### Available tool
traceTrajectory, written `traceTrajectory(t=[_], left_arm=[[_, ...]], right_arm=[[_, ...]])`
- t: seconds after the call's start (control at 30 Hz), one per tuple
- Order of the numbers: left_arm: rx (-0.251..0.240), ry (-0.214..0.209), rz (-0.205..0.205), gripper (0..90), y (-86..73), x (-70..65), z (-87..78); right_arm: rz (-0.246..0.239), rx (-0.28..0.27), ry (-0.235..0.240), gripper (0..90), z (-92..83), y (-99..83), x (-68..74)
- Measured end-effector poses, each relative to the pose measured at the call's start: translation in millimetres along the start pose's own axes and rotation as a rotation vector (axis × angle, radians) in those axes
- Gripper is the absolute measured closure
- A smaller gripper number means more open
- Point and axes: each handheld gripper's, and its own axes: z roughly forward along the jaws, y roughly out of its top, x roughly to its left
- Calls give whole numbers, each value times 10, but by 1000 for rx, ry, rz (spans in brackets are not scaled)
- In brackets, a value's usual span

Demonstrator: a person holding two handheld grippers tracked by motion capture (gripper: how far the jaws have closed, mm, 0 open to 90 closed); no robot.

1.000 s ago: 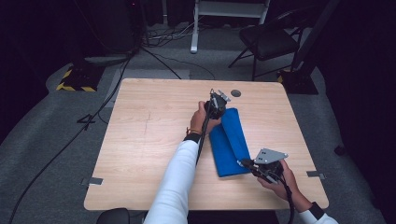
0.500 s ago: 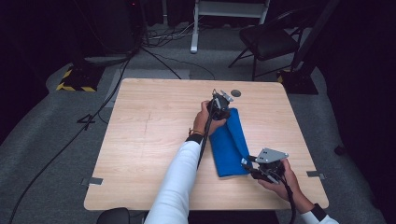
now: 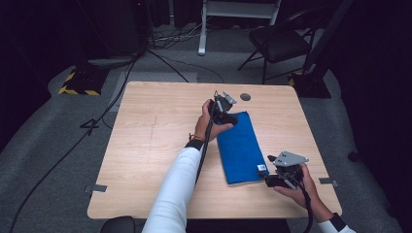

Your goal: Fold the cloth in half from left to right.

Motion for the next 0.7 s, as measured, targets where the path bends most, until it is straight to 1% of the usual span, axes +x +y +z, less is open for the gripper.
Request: traceTrajectory(t=[0.03, 0.1, 0.13, 0.2, 0.23, 0.33, 0.4, 0.43, 0.5, 0.53, 0.63, 0.7], left_arm=[[1, -13, 8, 188, -34, -19, -33], [9, -37, 48, 188, -102, -62, -98], [5, -46, 57, 188, -139, -87, -134], [6, -86, 73, 185, -211, -139, -216], [12, -97, 89, 182, -243, -167, -256], [20, -131, 126, 175, -333, -282, -378], [14, -152, 145, 175, -407, -368, -460], [18, -164, 164, 175, -452, -419, -505], [15, -183, 177, 175, -522, -483, -551], [22, -192, 178, 176, -566, -517, -577], [21, -195, 218, 207, -706, -628, -632], [42, -228, 221, 199, -787, -677, -662]], right_arm=[[-2, -1, -4, 312, -2, -2, -15], [1, 2, -5, 323, -9, -12, -45], [5, 6, -3, 327, -14, -18, -63], [12, 7, -8, 331, -16, -31, -101], [16, 8, -11, 331, -16, -37, -119], [22, 19, -16, 335, 2, -55, -168], [20, 29, -20, 340, 25, -69, -199], [19, 35, -23, 340, 37, -79, -219], [22, 50, -25, 340, 69, -102, -257], [21, 60, -28, 340, 90, -117, -279], [24, 89, -29, 348, 161, -171, -345], [22, 103, -24, 351, 193, -199, -369]])
